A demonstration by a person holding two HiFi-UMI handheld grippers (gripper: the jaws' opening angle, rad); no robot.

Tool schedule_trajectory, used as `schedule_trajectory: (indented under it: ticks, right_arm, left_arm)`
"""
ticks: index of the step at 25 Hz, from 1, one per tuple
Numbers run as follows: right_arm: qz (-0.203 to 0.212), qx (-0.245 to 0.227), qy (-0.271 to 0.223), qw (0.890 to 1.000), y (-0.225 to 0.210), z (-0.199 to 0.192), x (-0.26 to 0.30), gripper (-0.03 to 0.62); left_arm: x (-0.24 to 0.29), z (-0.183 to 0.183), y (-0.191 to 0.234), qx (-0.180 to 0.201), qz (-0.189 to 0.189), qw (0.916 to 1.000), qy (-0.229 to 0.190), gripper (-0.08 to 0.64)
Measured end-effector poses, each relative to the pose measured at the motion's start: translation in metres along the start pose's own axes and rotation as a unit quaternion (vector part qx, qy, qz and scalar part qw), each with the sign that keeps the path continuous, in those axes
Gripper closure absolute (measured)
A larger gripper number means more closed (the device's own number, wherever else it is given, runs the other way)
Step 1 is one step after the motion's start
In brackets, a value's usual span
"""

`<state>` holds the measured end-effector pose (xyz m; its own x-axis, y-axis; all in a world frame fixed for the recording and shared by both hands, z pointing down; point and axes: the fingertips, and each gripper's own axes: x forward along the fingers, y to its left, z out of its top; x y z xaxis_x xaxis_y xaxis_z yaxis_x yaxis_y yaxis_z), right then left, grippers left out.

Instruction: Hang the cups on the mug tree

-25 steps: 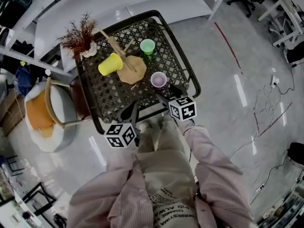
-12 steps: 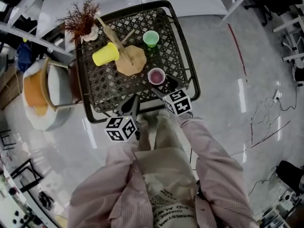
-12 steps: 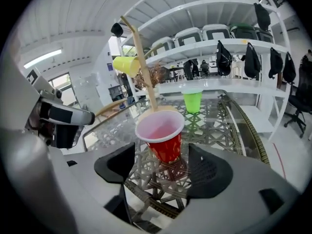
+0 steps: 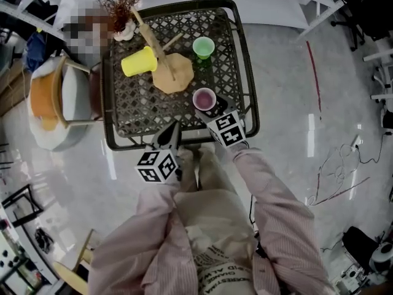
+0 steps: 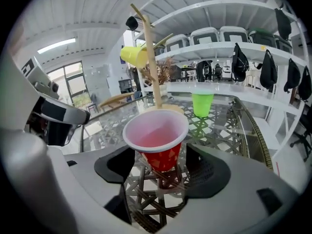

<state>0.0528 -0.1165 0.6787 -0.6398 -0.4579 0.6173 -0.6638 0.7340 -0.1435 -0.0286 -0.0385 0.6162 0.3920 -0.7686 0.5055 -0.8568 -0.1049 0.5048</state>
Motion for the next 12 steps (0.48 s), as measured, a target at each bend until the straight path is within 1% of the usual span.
schedule_trajectory:
  ticks: [5, 10, 11, 12]
  right_arm:
    - [-0.001, 0.001, 0.004, 1.000, 0.003, 0.003, 0.006, 0.282]
    - [-0.004, 0.002, -0.002, 1.000, 0.001, 0.009, 0.014, 0.284]
    - [-0.006, 0.004, -0.004, 1.000, 0.000, 0.009, 0.015, 0.302]
    - [-0.007, 0.008, -0.003, 1.000, 0.000, 0.010, 0.014, 0.307]
  left_arm:
    - [-0.002, -0.004, 0.006, -0.009, 0.004, 0.9999, 0.003, 0.561]
    - [-0.001, 0.002, 0.011, -0.009, 0.000, 0.9999, 0.005, 0.561]
    - [-0.001, 0.003, 0.011, -0.008, -0.002, 1.0000, 0.005, 0.561]
    - [-0.002, 0.005, 0.011, -0.006, -0.004, 1.0000, 0.005, 0.561]
